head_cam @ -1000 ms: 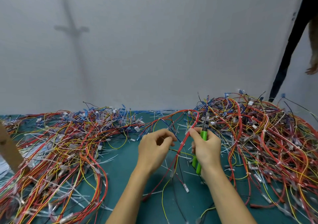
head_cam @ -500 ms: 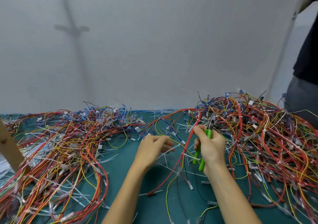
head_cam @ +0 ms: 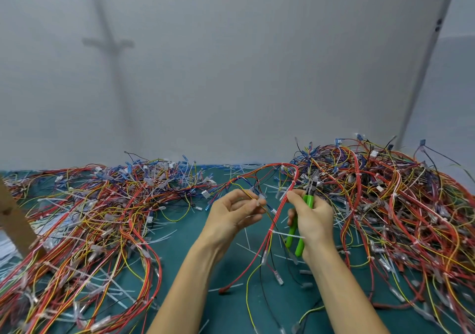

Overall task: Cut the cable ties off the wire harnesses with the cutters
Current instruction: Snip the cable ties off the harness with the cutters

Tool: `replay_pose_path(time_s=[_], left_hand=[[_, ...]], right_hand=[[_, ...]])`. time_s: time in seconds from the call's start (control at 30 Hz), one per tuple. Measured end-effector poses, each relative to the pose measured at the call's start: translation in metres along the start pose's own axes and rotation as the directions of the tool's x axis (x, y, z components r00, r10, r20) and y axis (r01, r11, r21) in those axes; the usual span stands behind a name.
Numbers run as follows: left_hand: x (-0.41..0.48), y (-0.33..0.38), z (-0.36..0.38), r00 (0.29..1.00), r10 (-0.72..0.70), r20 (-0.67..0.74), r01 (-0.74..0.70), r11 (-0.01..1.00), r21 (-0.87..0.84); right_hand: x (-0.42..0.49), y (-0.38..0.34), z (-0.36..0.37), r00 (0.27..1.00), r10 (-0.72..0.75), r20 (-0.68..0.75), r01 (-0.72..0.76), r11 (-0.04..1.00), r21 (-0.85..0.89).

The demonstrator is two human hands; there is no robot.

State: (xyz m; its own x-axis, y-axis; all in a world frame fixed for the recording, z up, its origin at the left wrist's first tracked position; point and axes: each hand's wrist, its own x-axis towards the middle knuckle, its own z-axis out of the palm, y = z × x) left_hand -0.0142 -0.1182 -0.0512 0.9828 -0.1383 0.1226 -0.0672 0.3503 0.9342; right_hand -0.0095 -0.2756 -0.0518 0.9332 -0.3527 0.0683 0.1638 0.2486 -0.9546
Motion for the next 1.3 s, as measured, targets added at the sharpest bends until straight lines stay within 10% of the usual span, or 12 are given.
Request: replay_pose_path(time_s=[0.47,0.7,1.0,1.3], left_hand=[[0.010,0.012,-0.012,0.941,0.069,-0.332,-0.206,0.894,-0.398],[0.008,0.007,-0.009,0.956,0.044,-0.289,-0.103,0.976,-0.194],[0.009,0.002,-0.006,0.944,0.041,-0.328,-0.082,0.990,-0.112],[0.006,0.002,-0.001,0.962,0.026,-0.271,-0.071,0.985,-0.156]], right_hand=[[0.005,0.006,-0.005,0.998,0.059,0.005,-0.057,0.979,-0.193],[0.008,0.014,-0.008,0.995,0.089,0.035,-0.065,0.895,-0.440],[-0.004,0.014,-0.001,0.942,-0.177,0.286,0.337,0.465,-0.819],[-0.017,0.010,0.007,0.840,-0.168,0.516,0.524,0.499,-0.691]])
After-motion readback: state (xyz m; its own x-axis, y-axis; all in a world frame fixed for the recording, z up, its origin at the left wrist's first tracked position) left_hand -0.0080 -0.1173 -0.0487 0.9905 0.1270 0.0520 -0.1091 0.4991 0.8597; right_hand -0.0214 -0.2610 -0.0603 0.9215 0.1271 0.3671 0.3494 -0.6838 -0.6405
